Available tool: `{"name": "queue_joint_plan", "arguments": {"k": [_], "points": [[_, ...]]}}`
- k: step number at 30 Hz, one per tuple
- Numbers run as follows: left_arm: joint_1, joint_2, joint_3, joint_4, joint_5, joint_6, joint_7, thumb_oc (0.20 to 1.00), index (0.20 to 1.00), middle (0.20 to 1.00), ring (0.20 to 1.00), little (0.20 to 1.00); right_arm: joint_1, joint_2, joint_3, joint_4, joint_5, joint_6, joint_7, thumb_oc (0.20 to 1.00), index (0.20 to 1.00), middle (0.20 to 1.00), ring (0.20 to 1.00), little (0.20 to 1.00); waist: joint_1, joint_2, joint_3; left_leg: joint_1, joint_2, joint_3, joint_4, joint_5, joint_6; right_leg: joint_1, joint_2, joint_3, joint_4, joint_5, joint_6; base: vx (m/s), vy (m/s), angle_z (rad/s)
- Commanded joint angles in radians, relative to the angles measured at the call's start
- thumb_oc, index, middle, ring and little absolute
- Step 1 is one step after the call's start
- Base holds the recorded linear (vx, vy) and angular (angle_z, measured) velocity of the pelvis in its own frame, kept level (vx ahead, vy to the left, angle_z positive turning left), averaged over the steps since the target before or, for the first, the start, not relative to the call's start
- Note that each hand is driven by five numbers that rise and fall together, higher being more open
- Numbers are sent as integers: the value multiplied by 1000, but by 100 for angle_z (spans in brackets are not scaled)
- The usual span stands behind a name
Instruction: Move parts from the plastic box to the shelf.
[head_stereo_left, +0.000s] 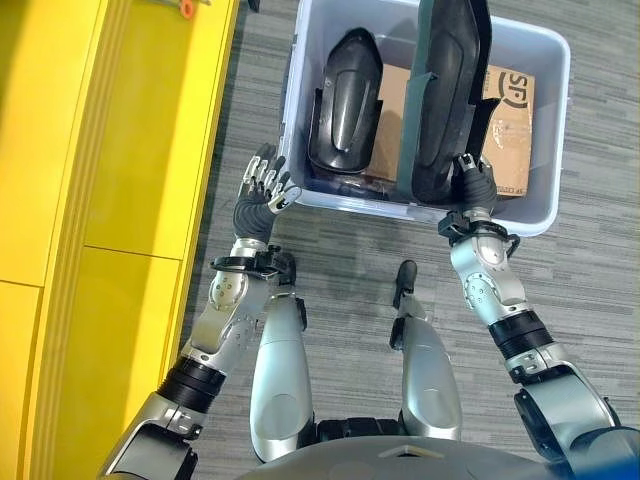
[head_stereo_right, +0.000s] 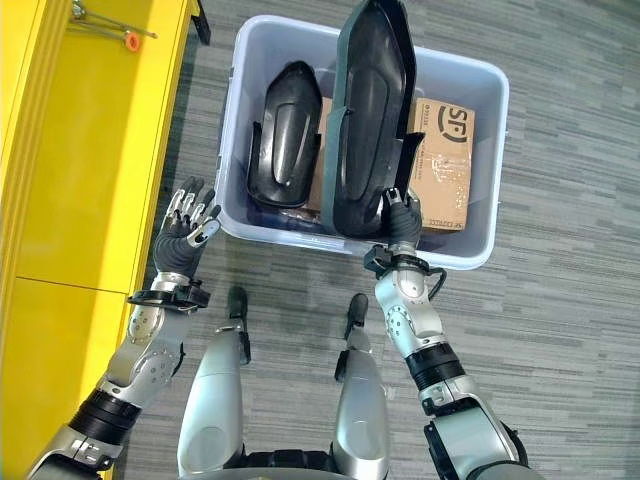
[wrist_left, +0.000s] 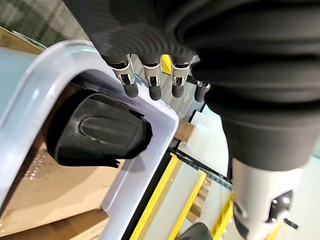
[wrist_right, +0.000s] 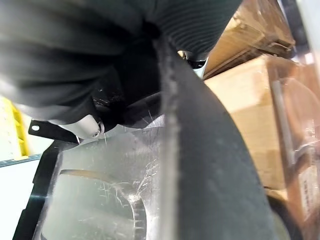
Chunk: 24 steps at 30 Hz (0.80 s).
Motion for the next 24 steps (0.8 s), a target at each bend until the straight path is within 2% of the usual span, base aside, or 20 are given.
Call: {"name": "queue_joint_plan", "arguments": {"k": [1, 8, 12, 24], "points": [[46, -13, -9, -73, 4, -27, -46, 1000, 1000, 1000, 1000, 1000, 32, -22, -70, -72, 32, -86, 62, 200, 200, 200, 200, 200, 7, 41, -125, 85, 28, -69, -178, 45, -18, 25, -70, 7, 140, -124, 52, 64, -27, 5], [104, -8, 21, -71, 8, -8, -81, 1000, 1000, 1000, 1000, 1000, 115, -29, -55, -158, 64, -69, 130, 200, 200, 200, 200, 200, -2, 31, -178, 152, 36, -68, -200, 44, -22, 92, -74, -4, 121, -134, 55, 47, -23, 3], [148, -10, 41, -70, -3, 7, -114, 1000, 1000, 1000, 1000, 1000, 177, -40, -50, -212, 84, -51, 183, 200, 200, 200, 200, 200, -8, 29, -218, 219, 46, -62, -206, 32, -27, 146, -67, -6, 131, -160, 57, 56, -22, 2], [230, -25, 95, -60, 24, 40, -147, 1000, 1000, 1000, 1000, 1000, 271, -35, -38, -269, 98, -16, 245, 200, 200, 200, 200, 200, -15, 29, -316, 340, 65, -54, -258, 35, -32, 249, -46, -26, 138, -198, 56, 48, -26, 2]]}}
